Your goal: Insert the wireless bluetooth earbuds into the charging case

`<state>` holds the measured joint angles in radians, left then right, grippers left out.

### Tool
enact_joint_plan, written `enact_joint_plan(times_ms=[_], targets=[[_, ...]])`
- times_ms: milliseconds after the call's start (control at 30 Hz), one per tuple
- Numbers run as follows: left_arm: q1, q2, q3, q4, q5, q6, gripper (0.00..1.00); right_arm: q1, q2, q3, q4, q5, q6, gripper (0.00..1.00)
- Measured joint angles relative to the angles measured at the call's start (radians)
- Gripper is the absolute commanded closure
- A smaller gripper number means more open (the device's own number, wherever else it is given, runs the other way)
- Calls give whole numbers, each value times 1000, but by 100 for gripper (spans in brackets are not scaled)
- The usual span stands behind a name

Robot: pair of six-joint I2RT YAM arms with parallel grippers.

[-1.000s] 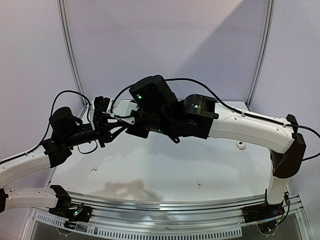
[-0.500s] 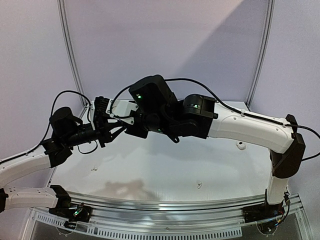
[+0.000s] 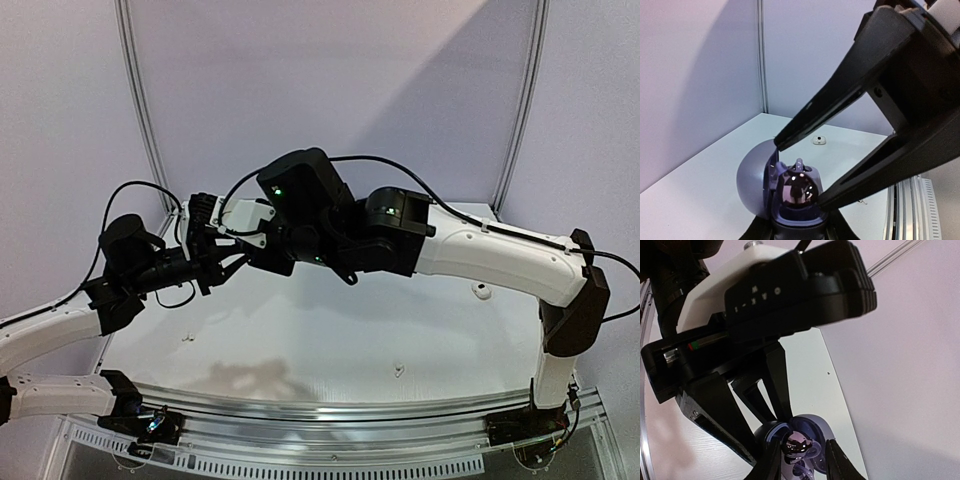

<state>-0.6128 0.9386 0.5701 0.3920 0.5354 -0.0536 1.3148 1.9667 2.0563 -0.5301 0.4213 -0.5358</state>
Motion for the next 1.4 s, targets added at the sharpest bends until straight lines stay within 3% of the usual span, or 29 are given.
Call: enact_joint_plan(times_ms=[933,1233,1400], targets=[[-1,-9,-30,103,6,-43,100,0,-25,30,44,-177,131,62],[-1,-34,-61,87,63,135,100,-78,-109,9,102,-165,335,57],[-2,-54,-62,81,96,245,100,-134,-93,38,35,-191,450,56]])
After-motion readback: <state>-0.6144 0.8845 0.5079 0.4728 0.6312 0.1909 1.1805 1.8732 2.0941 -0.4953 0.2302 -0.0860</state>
